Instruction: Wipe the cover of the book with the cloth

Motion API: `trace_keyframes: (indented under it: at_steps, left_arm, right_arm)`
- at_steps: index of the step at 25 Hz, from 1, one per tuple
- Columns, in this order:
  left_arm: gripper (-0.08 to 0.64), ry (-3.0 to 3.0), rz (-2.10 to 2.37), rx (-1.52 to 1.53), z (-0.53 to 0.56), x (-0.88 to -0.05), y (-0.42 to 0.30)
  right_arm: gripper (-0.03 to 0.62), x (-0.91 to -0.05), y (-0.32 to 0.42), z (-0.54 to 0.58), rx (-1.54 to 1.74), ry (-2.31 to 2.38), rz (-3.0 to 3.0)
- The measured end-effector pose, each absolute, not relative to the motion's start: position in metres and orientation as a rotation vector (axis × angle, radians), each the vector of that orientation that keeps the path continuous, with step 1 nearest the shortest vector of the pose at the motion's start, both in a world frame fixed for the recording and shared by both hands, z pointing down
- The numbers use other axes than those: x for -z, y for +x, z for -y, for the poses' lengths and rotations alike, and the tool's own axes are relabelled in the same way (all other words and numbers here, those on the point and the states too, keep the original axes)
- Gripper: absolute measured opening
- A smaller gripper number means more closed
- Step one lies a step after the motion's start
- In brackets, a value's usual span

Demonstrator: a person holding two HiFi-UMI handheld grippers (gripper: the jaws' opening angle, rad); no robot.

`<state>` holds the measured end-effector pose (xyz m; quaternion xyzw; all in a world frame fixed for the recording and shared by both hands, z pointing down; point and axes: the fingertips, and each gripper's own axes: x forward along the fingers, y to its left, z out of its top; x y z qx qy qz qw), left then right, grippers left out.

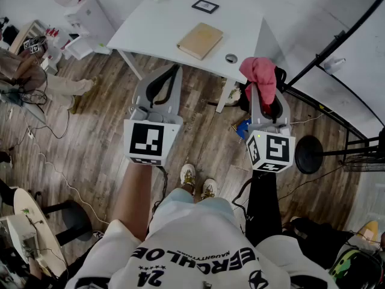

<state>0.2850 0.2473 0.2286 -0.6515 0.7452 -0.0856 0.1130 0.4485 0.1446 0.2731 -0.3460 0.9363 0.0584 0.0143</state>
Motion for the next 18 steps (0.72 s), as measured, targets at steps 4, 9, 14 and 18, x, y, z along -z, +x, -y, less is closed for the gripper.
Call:
trace_keyframes:
  at_steps: [4, 9, 14, 18]
  left_arm:
    - [0.058, -1.920, -2.180, 0.246, -0.259, -0.235, 0.273]
    - [0.060, -1.937, -2.171, 0.244, -0.275, -0.248, 0.257]
    - [0.058, -1.974, -2.162, 0.239, -0.281, -0.260, 0.245]
    - [0.058, -1.979, -2.180, 0.218, -0.266, -0.261, 0.225]
  right_arm:
    - [0.100, -0.282, 0.439, -0.156, -0.161, -1.103, -2.925]
    - [0.100, -0.280, 0.420, -0.168, -0.172, -1.132, -2.908]
    - [0.100, -0.280, 0.400, -0.177, -0.171, -1.102, -2.920]
    - [0.100, -0.279, 0.384, -0.158, -0.169, -1.091, -2.928]
